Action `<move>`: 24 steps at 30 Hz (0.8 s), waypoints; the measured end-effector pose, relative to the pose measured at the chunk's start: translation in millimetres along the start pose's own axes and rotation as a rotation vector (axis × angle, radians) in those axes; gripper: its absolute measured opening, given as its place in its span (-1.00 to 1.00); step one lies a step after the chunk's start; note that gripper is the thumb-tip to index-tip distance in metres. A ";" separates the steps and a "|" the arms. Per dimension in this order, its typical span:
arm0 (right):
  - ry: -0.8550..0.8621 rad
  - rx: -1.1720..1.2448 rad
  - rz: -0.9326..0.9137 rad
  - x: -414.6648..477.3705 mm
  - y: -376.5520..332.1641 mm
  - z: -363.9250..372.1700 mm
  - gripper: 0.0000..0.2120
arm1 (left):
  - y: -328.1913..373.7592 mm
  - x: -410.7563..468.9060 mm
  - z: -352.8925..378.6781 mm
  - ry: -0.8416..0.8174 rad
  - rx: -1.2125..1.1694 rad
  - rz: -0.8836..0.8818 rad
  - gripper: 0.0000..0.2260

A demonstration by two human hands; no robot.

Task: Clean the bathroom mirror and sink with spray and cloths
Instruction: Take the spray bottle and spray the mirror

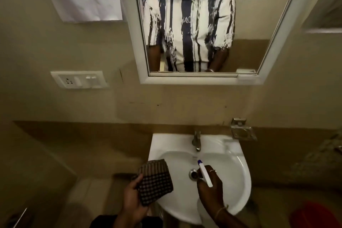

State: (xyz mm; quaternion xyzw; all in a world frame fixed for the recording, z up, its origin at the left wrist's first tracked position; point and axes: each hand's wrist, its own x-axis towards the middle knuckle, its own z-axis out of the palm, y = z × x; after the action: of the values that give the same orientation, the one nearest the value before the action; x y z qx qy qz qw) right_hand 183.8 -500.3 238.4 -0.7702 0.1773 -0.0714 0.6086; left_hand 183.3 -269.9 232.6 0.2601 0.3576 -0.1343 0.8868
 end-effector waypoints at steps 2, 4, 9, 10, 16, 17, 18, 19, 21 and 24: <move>-0.014 -0.008 0.032 -1.9 6.7 0.9 -0.51 | -0.9 -0.6 1.1 -0.001 -0.007 0.030 -0.49; -0.022 -0.030 0.043 -3.3 14.1 1.8 -0.44 | -1.7 -0.8 -4.0 -0.038 -0.017 0.028 -0.51; -0.044 -0.040 0.066 -4.4 20.5 8.3 -0.52 | -1.2 4.3 -5.6 -0.102 -0.004 0.015 -0.58; -0.048 -0.045 0.071 -5.0 21.0 9.7 -0.52 | -1.8 5.2 -6.6 -0.109 -0.004 0.016 -0.58; -0.053 -0.098 0.072 -5.8 26.7 14.0 -0.59 | -2.4 11.3 -6.9 -0.077 0.022 0.039 -0.59; -0.045 -0.110 0.072 -4.7 28.8 14.9 -0.60 | -1.9 12.2 -6.9 -0.077 0.033 0.040 -0.59; -0.034 -0.122 0.077 -3.5 31.0 15.6 -0.60 | -1.6 12.8 -7.3 -0.081 0.038 0.046 -0.59; -0.023 -0.134 0.083 -2.8 33.1 16.3 -0.59 | -1.0 13.4 -7.1 -0.080 0.044 0.051 -0.57; -0.009 -0.163 0.089 -1.2 36.0 17.0 -0.57 | 0.5 14.4 -6.7 -0.083 0.050 0.051 -0.53; -0.027 -0.203 0.083 0.1 36.7 18.0 -0.58 | 2.0 14.8 -7.0 -0.097 0.040 0.062 -0.54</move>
State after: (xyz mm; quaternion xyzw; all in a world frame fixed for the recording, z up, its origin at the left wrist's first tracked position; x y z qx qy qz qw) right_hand 182.9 -491.1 198.6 -0.8207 0.2073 -0.0174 0.5321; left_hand 190.8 -265.2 218.6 0.2818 0.3031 -0.1261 0.9015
